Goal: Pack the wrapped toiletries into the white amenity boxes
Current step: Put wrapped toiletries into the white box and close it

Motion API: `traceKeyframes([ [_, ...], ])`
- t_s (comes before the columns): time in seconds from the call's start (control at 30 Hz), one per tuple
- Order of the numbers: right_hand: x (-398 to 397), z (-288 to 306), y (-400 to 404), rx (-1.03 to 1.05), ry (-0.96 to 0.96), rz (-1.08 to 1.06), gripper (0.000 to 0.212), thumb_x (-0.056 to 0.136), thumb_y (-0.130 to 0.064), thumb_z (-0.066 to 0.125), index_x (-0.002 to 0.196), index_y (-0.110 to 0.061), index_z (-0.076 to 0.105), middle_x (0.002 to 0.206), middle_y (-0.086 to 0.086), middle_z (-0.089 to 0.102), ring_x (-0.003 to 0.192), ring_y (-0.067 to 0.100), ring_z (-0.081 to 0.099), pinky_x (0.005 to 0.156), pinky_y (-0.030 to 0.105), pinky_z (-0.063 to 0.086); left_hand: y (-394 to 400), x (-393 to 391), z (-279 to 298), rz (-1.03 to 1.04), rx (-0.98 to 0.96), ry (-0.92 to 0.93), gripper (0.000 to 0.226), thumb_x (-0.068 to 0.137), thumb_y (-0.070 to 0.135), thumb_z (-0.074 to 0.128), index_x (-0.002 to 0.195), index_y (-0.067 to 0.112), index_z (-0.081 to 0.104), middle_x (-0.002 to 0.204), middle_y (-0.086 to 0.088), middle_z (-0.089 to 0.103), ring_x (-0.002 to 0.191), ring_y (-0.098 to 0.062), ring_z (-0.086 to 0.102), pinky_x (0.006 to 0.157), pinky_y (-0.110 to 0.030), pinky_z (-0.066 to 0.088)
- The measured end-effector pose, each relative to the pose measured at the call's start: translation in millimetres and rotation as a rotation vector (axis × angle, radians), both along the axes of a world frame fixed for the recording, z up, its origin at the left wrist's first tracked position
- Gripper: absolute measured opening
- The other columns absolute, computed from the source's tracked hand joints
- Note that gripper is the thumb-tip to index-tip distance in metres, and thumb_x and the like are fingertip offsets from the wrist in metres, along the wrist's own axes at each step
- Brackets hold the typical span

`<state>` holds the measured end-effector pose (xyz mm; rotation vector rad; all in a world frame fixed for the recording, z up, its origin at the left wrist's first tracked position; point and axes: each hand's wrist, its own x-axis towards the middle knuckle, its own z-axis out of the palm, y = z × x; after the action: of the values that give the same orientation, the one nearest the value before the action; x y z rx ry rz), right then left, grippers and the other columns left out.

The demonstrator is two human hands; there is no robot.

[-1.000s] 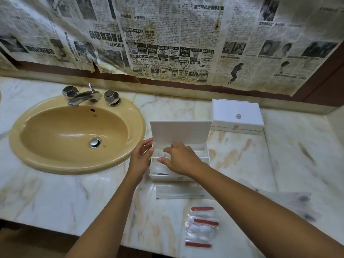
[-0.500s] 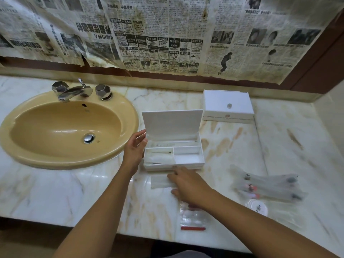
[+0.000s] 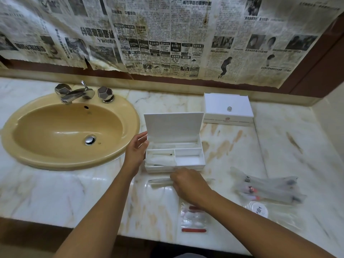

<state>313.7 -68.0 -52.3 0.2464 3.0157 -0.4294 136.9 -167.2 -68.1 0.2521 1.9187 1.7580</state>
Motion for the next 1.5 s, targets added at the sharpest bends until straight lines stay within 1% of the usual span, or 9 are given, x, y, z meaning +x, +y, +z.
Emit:
traceKeyframes([
  [0.17,-11,34,0,-0.042,0.323,-0.041,0.012,0.077,-0.017,0.055,0.068,-0.014,0.061,0.061,0.0,0.056,0.054,0.02,0.052,0.046,0.026,0.036,-1,-2,-2,-0.004,0.006,-0.009,0.027,0.097,0.013,0.055,0.119,0.028,0.059,0.111,0.016,0.061,0.08,0.016,0.059,0.07,-0.027,0.045],
  [0.4,-56,73,27,0.076,0.576,-0.142,0.011,0.079,-0.015,0.058,0.074,-0.012,0.068,0.07,0.001,0.062,0.063,0.021,0.057,0.046,0.031,0.046,0,-3,-3,0.007,0.043,-0.049,0.021,0.097,0.014,0.056,0.114,0.025,0.06,0.105,0.014,0.066,0.092,-0.004,0.061,0.068,-0.025,0.048],
  [0.53,-79,62,45,0.112,0.381,-0.155,0.012,0.078,-0.003,0.063,0.066,-0.007,0.065,0.066,0.005,0.056,0.061,0.025,0.054,0.045,0.027,0.04,1,-4,-4,0.037,0.022,-0.059,0.019,0.096,0.015,0.058,0.113,0.023,0.06,0.113,0.004,0.063,0.079,0.0,0.056,0.066,-0.027,0.041],
  [0.67,-93,44,53,0.147,-0.007,-0.146,0.019,0.076,0.007,0.052,0.07,-0.01,0.058,0.07,0.005,0.048,0.064,0.025,0.047,0.056,0.028,0.035,-1,-3,-2,-0.007,0.002,-0.028,0.026,0.097,0.015,0.056,0.118,0.03,0.06,0.11,0.018,0.062,0.081,0.017,0.058,0.07,-0.028,0.043],
  [0.8,-103,35,51,0.087,-0.162,-0.181,0.018,0.079,0.005,0.053,0.073,-0.012,0.054,0.062,0.003,0.041,0.067,0.026,0.047,0.061,0.028,0.038,-1,-4,-3,-0.004,0.004,-0.033,0.028,0.097,0.016,0.057,0.123,0.026,0.06,0.109,0.019,0.064,0.081,0.016,0.059,0.07,-0.029,0.042],
  [1.0,-118,37,55,-0.072,-0.358,-0.214,0.017,0.095,-0.018,0.047,0.102,-0.011,0.061,0.109,0.01,0.062,0.093,0.028,0.058,0.074,0.031,0.043,0,-4,-2,0.001,0.015,-0.044,0.028,0.097,0.015,0.057,0.124,0.023,0.06,0.108,0.017,0.065,0.078,0.013,0.06,0.067,-0.028,0.042],
  [1.1,-119,41,53,-0.044,-0.349,-0.195,0.036,0.1,-0.036,0.038,0.114,-0.012,0.061,0.119,0.008,0.061,0.106,0.028,0.057,0.082,0.033,0.043,0,-3,-1,0.009,0.021,-0.038,0.028,0.097,0.014,0.057,0.123,0.022,0.06,0.108,0.016,0.066,0.077,0.011,0.061,0.065,-0.029,0.04],
  [1.3,-111,24,37,-0.182,-0.381,-0.143,0.065,0.098,-0.059,0.024,0.101,-0.009,0.065,0.118,0.014,0.059,0.113,0.032,0.051,0.09,0.041,0.041,1,-2,0,0.004,0.01,-0.02,0.028,0.097,0.013,0.056,0.123,0.022,0.06,0.097,0.026,0.069,0.079,0.012,0.062,0.066,-0.027,0.042],
  [1.5,-99,31,37,-0.146,-0.344,-0.106,0.057,0.099,-0.055,0.027,0.118,-0.016,0.064,0.128,0.011,0.052,0.124,0.029,0.041,0.1,0.046,0.033,0,-2,-1,-0.005,-0.002,0.003,0.027,0.097,0.015,0.057,0.122,0.025,0.06,0.096,0.03,0.068,0.076,0.015,0.059,0.067,-0.03,0.04],
])
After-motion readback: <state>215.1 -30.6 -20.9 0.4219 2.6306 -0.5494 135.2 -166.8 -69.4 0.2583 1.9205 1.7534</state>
